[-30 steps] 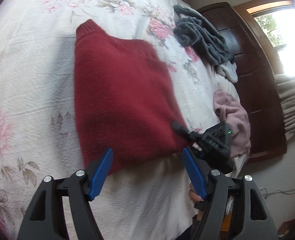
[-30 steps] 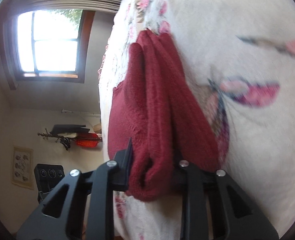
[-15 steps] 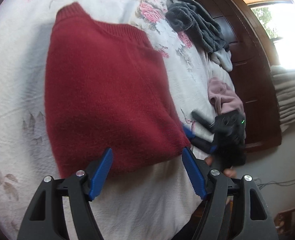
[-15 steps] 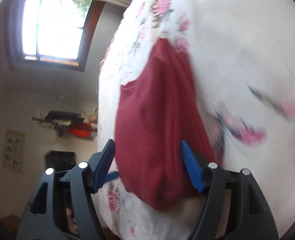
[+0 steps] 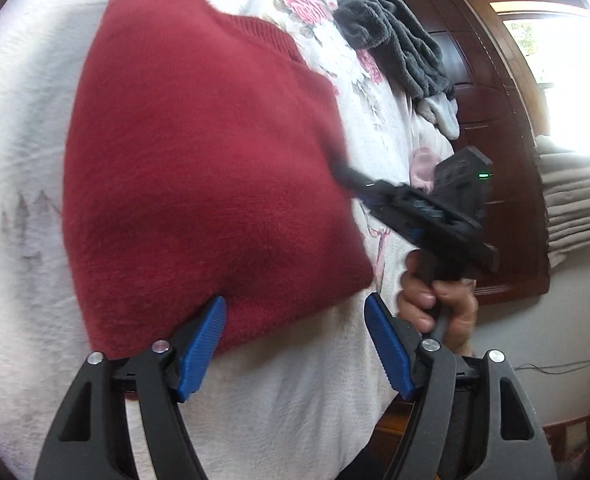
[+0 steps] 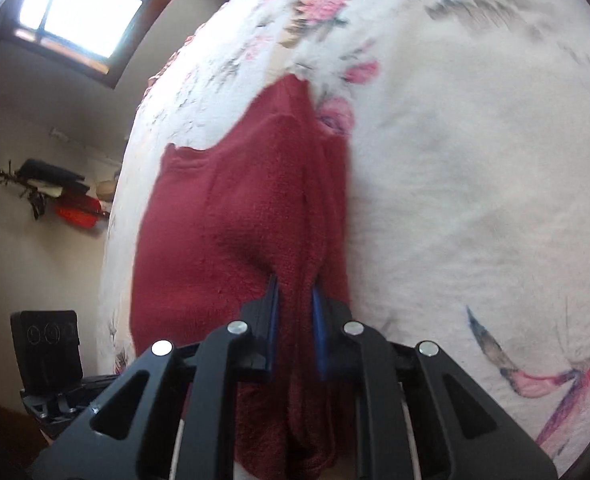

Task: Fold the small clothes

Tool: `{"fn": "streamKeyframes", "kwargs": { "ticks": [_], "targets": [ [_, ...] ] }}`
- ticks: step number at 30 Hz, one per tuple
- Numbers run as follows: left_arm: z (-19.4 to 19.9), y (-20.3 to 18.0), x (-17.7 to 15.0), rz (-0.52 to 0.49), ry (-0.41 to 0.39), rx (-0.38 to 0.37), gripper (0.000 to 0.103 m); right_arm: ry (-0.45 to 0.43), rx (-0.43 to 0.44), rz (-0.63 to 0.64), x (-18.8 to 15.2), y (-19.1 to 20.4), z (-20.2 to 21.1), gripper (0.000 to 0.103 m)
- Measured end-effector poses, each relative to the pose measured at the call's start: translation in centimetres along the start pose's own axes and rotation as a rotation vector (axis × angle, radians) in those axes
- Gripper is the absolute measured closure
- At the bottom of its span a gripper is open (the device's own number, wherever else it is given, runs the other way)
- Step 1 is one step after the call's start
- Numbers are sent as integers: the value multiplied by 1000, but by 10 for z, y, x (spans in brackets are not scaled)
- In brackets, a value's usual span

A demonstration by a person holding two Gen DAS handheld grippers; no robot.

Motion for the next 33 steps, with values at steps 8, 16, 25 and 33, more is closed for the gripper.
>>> {"fn": "streamKeyframes", "kwargs": {
  "ticks": [8, 16, 25, 33],
  "targets": [
    [2, 2, -2, 6, 9, -8, 31, 106, 74, -42, 25, 23, -11, 42],
    [38, -16, 6, -54, -86, -66, 31, -9, 51, -23, 29, 10, 18, 91],
    [16, 21, 23, 11, -40, -17, 31, 16, 47, -7, 31, 5, 23, 65],
    [35, 0, 33, -48, -97, -44, 31, 45, 86, 98, 48, 37, 12, 76]
  ]
}}
Point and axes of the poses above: each gripper's, at about its wrist camera, not at the fingertips, and z roughly against the way its jaws point, y to its left, x to its top, the point moved 6 cm from there along -z, roughly the way its jaws point, and after that the axes turned 8 degrees about -z, right-handed, at the moved point
